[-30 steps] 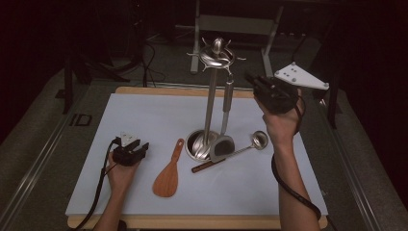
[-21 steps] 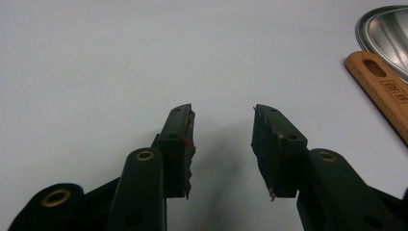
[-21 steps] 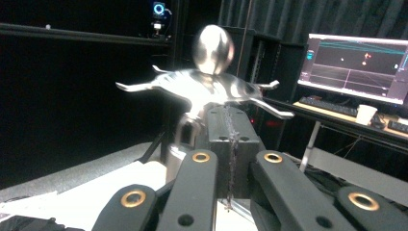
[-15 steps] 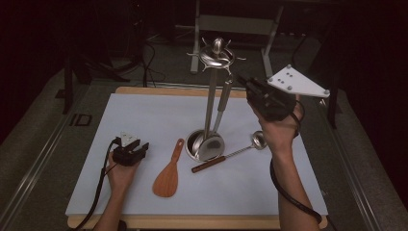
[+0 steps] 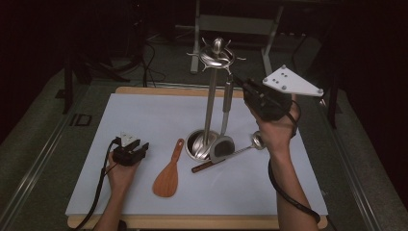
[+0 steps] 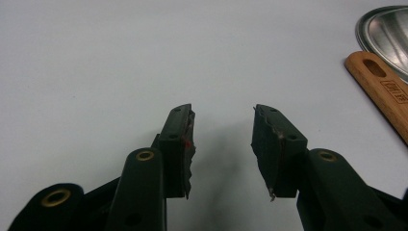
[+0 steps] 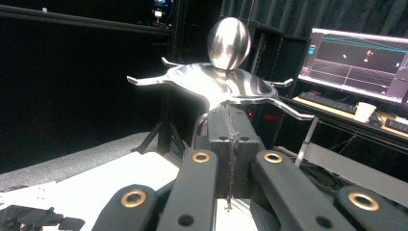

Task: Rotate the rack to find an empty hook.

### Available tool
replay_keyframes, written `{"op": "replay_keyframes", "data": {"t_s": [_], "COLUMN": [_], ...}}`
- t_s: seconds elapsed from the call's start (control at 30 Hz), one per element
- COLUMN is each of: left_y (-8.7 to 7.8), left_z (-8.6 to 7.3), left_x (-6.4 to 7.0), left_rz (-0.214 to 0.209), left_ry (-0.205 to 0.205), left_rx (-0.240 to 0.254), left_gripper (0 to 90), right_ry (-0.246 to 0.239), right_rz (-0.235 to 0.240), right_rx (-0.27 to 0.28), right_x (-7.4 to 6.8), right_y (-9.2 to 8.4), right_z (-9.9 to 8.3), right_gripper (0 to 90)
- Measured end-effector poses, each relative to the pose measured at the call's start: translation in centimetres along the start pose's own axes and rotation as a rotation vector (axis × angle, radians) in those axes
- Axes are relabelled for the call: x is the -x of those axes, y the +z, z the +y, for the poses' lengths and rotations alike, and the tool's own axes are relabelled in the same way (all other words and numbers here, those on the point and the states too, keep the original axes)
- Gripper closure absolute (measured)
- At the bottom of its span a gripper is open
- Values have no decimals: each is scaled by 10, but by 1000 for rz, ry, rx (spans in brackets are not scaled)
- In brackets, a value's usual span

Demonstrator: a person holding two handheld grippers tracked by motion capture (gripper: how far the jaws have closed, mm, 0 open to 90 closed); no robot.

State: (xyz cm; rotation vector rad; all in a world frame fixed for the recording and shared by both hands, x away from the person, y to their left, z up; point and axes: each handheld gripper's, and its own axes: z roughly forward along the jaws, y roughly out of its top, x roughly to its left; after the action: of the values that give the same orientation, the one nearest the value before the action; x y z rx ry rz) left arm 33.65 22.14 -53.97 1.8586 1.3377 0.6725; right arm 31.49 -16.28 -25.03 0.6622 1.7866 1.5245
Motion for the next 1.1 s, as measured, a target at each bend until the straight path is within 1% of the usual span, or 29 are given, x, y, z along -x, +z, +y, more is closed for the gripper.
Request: {"op": "replay_keyframes", "data": {"t_s": [0.37,0.67,1.03,1.1], "left_y": [0,0,0,0], "left_z": [0,0,0,0], "left_x": [0,0,0,0], "left_rz": [0,-1,-1,-1], "left_ry": [2,-4,0,0], "left_rx": [0,-1,-5,-6], "left_gripper": [596,596,596,596], "right_ry": [14,4,7,2], "right_rz": [13,23,34,37], "right_rx": [6,15,16,16], "right_x": [-3,-10,-18,-20], "right_y": [1,2,3,4], "right_z": [0,1,1,1], "right_gripper": [900,900,900,900]}}
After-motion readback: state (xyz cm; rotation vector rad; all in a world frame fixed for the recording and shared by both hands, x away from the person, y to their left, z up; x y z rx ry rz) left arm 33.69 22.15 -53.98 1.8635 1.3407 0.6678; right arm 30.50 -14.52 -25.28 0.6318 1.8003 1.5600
